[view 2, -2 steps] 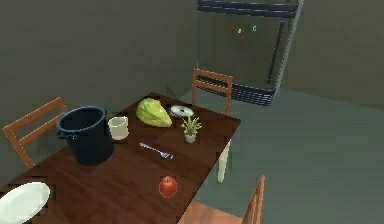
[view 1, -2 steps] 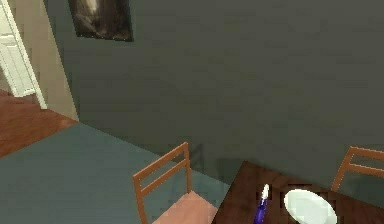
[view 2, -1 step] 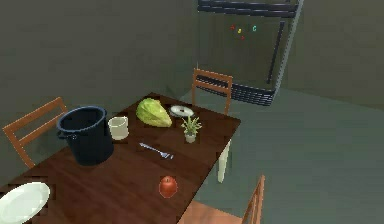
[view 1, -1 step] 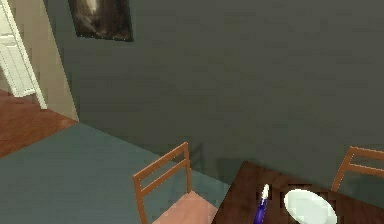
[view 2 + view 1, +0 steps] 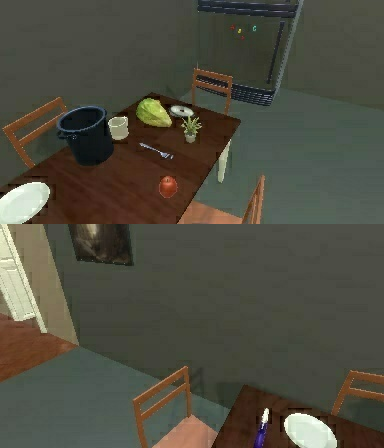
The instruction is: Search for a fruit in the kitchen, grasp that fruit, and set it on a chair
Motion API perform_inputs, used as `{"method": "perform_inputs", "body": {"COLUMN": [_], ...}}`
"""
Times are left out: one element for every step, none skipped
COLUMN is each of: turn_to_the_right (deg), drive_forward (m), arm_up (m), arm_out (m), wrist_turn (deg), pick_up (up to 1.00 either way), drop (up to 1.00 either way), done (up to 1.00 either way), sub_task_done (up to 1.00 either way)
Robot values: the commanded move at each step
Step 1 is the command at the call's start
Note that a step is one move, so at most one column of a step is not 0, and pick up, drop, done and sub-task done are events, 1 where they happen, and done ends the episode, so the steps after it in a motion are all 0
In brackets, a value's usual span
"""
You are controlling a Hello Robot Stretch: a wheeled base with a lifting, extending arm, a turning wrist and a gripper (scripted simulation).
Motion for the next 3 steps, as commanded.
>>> {"method": "perform_inputs", "body": {"turn_to_the_right": [0.0, 0.0, 0.0], "drive_forward": [0.0, 0.0, 0.0], "arm_up": [0.0, 0.0, 0.0], "arm_out": [0.22, 0.0, 0.0], "wrist_turn": [0.0, 45.0, 45.0], "pick_up": [0.0, 0.0, 0.0], "drop": [0.0, 0.0, 0.0], "done": [0.0, 0.0, 0.0], "sub_task_done": [0.0, 0.0, 0.0]}}
